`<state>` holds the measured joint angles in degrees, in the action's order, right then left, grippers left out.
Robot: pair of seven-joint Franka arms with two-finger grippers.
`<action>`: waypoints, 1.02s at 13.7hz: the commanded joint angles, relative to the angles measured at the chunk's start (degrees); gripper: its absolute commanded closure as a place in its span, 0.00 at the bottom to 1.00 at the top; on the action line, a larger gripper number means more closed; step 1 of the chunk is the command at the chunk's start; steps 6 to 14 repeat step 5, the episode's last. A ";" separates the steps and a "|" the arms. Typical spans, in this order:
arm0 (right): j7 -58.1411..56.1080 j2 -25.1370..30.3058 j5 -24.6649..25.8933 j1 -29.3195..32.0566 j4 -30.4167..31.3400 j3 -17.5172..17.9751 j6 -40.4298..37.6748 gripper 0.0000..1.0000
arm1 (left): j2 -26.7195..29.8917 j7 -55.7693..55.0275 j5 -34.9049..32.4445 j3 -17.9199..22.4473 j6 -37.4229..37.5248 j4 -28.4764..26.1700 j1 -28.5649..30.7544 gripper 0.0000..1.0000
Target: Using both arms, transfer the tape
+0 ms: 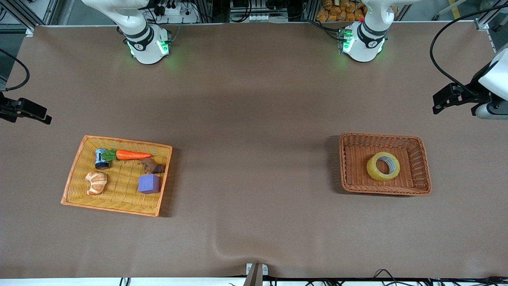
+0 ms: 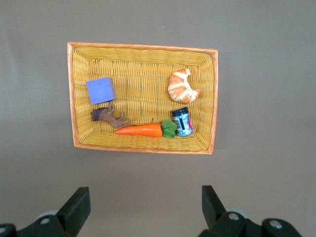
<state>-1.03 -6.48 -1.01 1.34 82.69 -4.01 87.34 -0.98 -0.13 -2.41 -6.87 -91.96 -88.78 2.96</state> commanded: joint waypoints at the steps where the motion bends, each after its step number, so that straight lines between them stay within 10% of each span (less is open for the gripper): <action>1: 0.94 -0.20 -0.22 -0.29 -0.43 0.05 0.20 0.00 | 0.36 1.01 0.39 0.10 1.16 0.53 0.29 0.00; 14: 0.24 -0.29 -0.22 0.06 -0.43 0.05 0.81 0.00 | 0.10 0.57 0.83 0.36 2.48 0.62 0.46 0.00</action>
